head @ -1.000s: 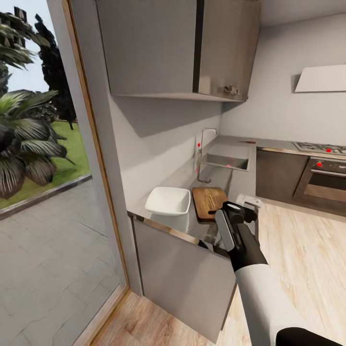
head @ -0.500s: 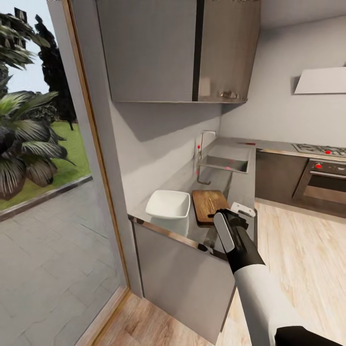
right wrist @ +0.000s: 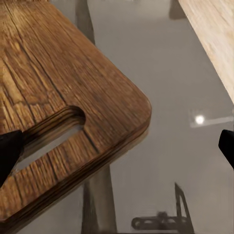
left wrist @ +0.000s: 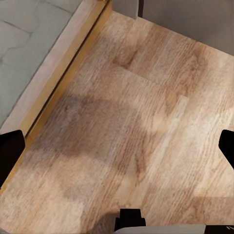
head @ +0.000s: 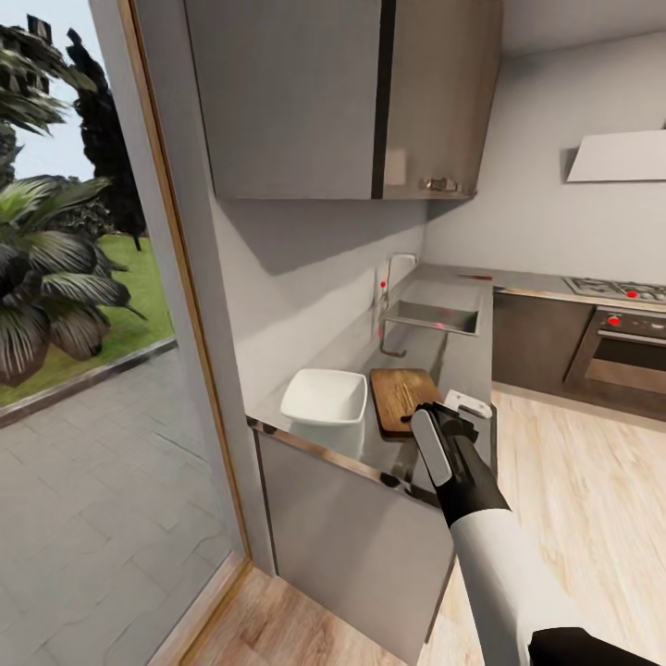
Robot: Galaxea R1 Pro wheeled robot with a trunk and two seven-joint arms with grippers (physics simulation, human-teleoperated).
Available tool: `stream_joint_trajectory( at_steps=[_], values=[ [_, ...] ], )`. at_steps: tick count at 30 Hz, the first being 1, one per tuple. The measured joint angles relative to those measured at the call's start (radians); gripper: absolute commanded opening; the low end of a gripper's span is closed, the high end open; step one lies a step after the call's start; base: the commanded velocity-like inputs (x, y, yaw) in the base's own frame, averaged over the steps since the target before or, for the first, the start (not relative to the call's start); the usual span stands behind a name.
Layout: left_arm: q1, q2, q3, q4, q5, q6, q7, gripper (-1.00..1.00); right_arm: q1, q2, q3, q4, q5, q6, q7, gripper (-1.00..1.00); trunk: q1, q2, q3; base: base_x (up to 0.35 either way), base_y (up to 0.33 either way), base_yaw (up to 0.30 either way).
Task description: In the kitchen, take the Vidalia onion out of the sink, dice it on the chopping board with the paring knife, put the diced onion into the bowl on the countertop, then place both the paring knife and the chopping board into the sink.
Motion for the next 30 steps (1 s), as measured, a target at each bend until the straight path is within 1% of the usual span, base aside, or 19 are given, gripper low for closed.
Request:
stream_joint_trajectory(
  at_steps=[5,10,14,17,20,23,30],
  values=[
    [0.0,0.0,0.0,0.0,0.0,0.0,0.0,1.0,0.0,0.0,0.0,0.001,0.0,0.0,0.0,1.0,0.0,0.0,0.0,0.055,0.01,0.0],
    [0.0,0.0,0.0,0.0,0.0,0.0,0.0,1.0,0.0,0.0,-0.008,0.001,0.0,-0.004,-0.001,1.0,0.0,0.0,0.0,0.008,0.001,0.0],
    [0.0,0.0,0.0,0.0,0.0,0.0,0.0,1.0,0.0,0.0,-0.013,0.001,0.001,-0.032,-0.004,1.0,0.0,0.0,-0.001,0.0,0.0,0.0],
    [0.0,0.0,0.0,0.0,0.0,0.0,0.0,1.0,0.0,0.0,-0.033,0.001,0.001,-0.043,-0.005,1.0,0.0,0.0,-0.003,0.0,0.0,0.0],
    [0.0,0.0,0.0,0.0,0.0,0.0,0.0,1.0,0.0,0.0,-0.066,0.002,0.001,-0.046,-0.005,1.0,0.0,0.0,-0.008,0.0,0.0,0.0],
    [0.0,0.0,0.0,0.0,0.0,0.0,0.0,1.0,0.0,0.0,-0.084,0.002,0.002,-0.047,-0.004,1.0,0.0,0.0,-0.012,0.0,0.0,0.0],
    [0.0,0.0,0.0,0.0,0.0,0.0,0.0,1.0,0.0,0.0,-0.092,0.003,0.002,-0.048,-0.004,1.0,0.0,0.0,-0.023,0.0,0.0,0.0]
  ],
)
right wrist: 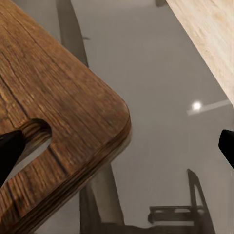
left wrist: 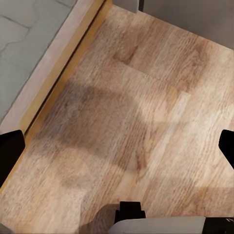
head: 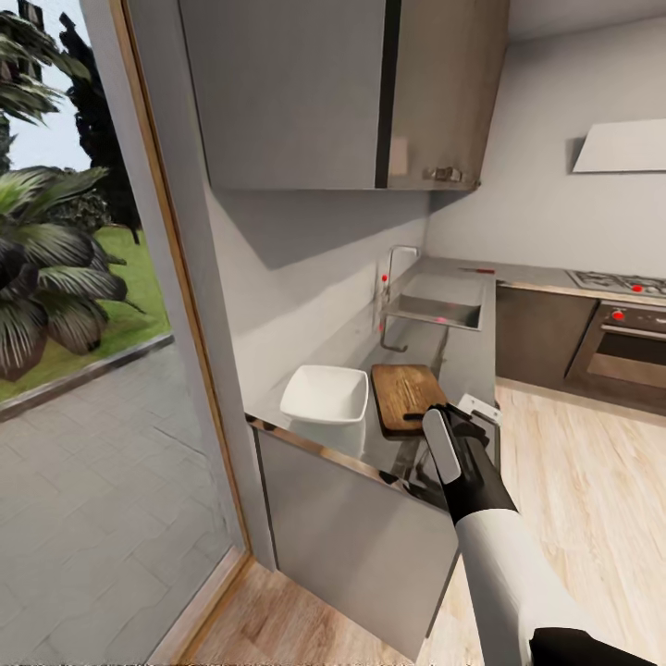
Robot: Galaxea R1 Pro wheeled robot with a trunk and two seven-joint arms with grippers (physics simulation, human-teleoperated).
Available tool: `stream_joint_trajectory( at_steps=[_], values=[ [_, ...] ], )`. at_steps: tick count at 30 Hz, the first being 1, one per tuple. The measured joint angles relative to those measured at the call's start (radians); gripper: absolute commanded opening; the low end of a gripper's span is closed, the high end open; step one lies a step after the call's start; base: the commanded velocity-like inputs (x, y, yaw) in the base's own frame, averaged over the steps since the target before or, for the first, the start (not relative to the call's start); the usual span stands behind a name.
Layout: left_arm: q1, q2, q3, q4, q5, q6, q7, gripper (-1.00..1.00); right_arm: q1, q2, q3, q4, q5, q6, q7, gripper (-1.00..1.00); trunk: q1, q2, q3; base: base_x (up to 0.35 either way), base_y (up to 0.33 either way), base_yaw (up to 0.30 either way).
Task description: In the kitchen, take the Vidalia onion out of the sink, dice it on the chopping board with the paring knife, put the diced onion into the bowl on the countertop, then place both the paring knife and the chopping board into the sink.
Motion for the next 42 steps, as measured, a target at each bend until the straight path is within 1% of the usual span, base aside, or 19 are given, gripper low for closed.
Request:
stream_joint_trajectory(
  at_steps=[12,15,23,34,36,40,42],
  values=[
    [0.0,0.0,0.0,0.0,0.0,0.0,0.0,1.0,0.0,0.0,-0.001,0.042,-0.002,-0.003,0.002,1.0,0.0,0.0,-0.019,0.0,0.002,0.0],
    [0.0,0.0,0.0,0.0,0.0,0.0,0.0,1.0,-0.001,0.0,0.0,0.04,0.017,-0.002,0.002,1.0,0.0,0.0,-0.024,0.0,0.103,0.0],
    [0.0,0.001,0.0,0.0,0.0,0.0,0.0,1.0,0.0,0.0,0.001,0.021,0.012,0.0,0.001,1.0,0.0,0.0,-0.035,0.0,0.063,0.0],
    [0.0,0.002,0.0,0.0,0.0,0.0,0.0,1.0,0.0,0.0,0.001,0.017,0.009,-0.001,0.002,1.0,0.0,0.0,-0.037,0.0,0.004,0.0],
    [0.0,0.002,0.0,0.0,0.0,0.0,0.0,1.0,0.0,0.0,0.001,0.017,0.016,0.001,0.001,1.0,0.0,0.0,-0.037,0.026,0.094,0.0],
    [0.0,0.001,0.0,0.0,0.0,0.0,0.0,1.0,0.0,-0.001,0.001,0.017,0.015,0.0,0.002,1.0,0.0,0.0,-0.037,0.11,0.157,0.0],
    [0.0,0.002,0.0,0.0,0.0,0.0,0.0,1.0,0.0,0.0,0.001,0.017,0.007,-0.002,0.002,1.0,0.0,0.0,-0.037,0.067,0.033,0.0]
  ],
)
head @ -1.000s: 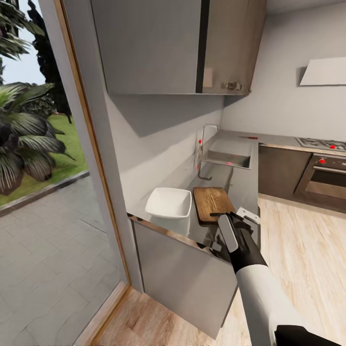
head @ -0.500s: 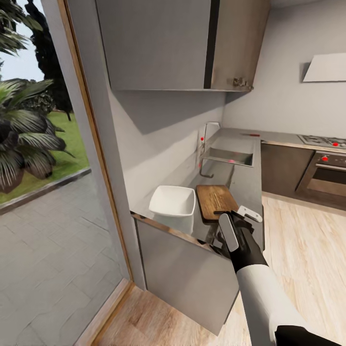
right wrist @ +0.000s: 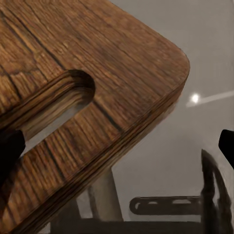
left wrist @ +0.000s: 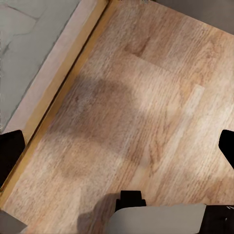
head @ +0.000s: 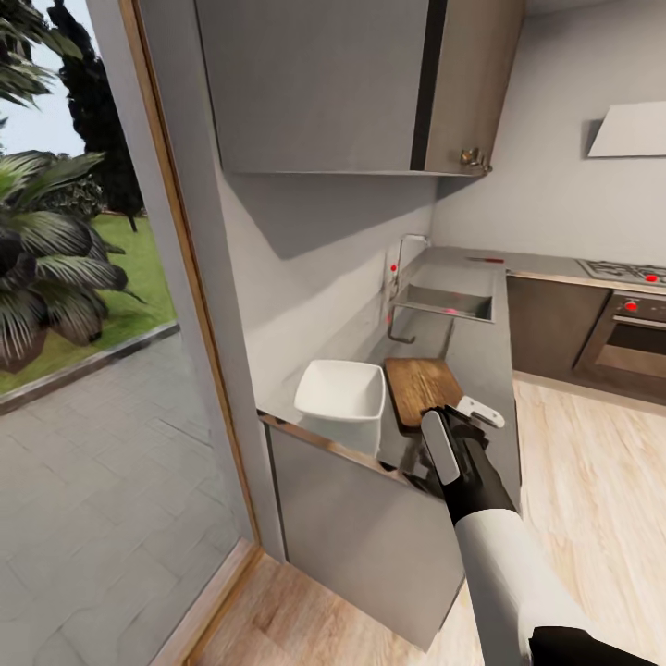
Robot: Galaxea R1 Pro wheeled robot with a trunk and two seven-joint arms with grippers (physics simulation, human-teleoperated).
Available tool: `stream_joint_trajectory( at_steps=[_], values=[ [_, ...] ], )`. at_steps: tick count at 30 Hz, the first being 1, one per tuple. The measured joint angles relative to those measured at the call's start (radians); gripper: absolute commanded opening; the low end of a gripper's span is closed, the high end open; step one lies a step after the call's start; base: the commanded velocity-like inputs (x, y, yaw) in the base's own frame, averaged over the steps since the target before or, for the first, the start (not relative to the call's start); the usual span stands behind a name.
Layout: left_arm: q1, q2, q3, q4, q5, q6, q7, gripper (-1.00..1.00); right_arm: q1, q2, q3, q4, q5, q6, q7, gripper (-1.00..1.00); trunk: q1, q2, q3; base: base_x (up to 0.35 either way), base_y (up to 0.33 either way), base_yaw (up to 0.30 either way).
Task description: In the kitchen, take the Vidalia onion out of the sink, dice it on the chopping board with the paring knife, put the diced onion into the bowl on the countertop, then place both the paring knife and the chopping board into the sink.
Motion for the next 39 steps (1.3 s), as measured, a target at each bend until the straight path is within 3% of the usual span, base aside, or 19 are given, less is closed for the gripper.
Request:
stream_joint_trajectory(
  at_steps=[20,29,39],
  values=[
    [0.0,0.0,0.0,0.0,0.0,0.0,0.0,1.0,0.0,0.0,-0.001,0.005,-0.001,-0.002,0.007,1.0,0.0,0.0,0.0,0.004,0.002,0.0],
    [0.0,0.0,0.0,0.0,0.0,0.0,0.0,1.0,0.0,0.0,-0.001,0.031,0.015,0.01,0.003,1.0,0.0,0.0,0.0,0.196,0.04,0.0],
    [0.0,0.0,0.0,0.0,0.0,0.0,0.0,1.0,0.0,0.0,-0.002,0.03,0.01,0.005,0.003,1.0,0.0,0.0,0.0,0.017,0.003,0.0]
  ],
)
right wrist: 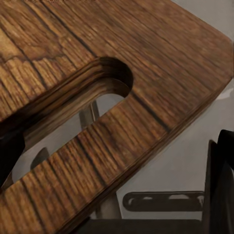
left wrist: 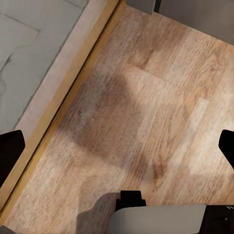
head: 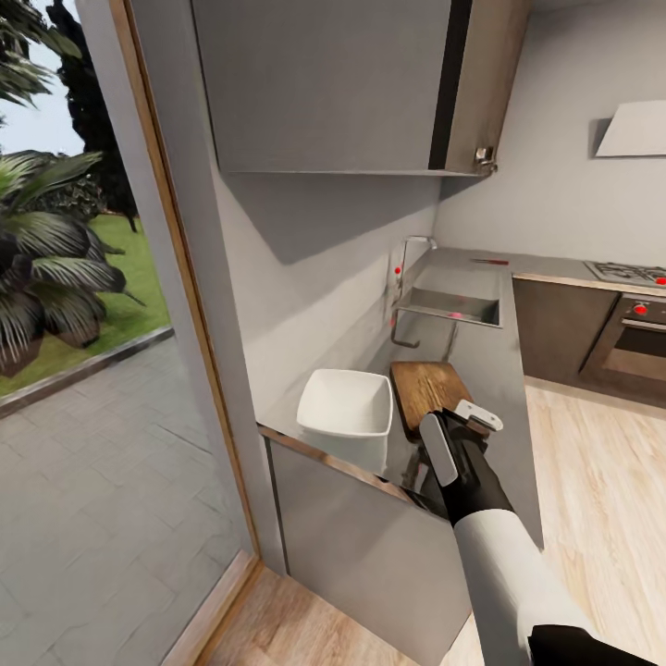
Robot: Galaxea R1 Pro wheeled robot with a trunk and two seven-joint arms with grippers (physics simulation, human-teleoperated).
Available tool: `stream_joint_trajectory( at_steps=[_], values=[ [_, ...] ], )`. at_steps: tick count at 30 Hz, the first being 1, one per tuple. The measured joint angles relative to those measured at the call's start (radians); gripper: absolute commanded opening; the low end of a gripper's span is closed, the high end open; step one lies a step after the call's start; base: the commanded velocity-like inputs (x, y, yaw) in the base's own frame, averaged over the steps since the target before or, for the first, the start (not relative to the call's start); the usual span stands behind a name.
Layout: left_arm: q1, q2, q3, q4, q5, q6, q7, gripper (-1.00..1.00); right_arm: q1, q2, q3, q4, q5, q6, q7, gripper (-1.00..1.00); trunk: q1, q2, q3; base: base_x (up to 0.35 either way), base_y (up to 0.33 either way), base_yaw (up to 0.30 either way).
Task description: In the kitchen, take the Vidalia onion out of the sink, dice it on the chopping board with the paring knife, put the diced onion into the bowl on the countertop, then place both the paring knife and the chopping board into the sink.
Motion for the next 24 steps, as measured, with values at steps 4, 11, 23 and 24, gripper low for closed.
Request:
stream_joint_trajectory(
  at_steps=[4,11,23,24],
  values=[
    [0.0,0.0,0.0,0.0,0.0,0.0,0.0,1.0,0.0,0.0,-0.002,-0.001,-0.003,-0.003,-0.002,1.0,0.0,0.0,0.0,0.0,0.0,0.0],
    [0.0,0.0,0.0,0.0,0.0,0.0,0.0,1.0,0.001,0.0,-0.003,-0.004,-0.007,-0.006,-0.003,-1.0,0.0,0.0,0.0,0.0,0.0,0.0],
    [0.0,0.0,0.0,0.0,0.0,0.0,0.0,1.0,0.001,0.0,-0.006,0.0,0.002,-0.028,-0.005,-1.0,0.0,0.0,0.0,0.0,0.0,0.0],
    [0.0,0.0,0.0,0.0,0.0,0.0,0.0,1.0,0.001,0.0,-0.006,0.0,0.003,-0.027,-0.005,-1.0,0.0,0.0,0.0,0.0,0.0,0.0]
  ],
)
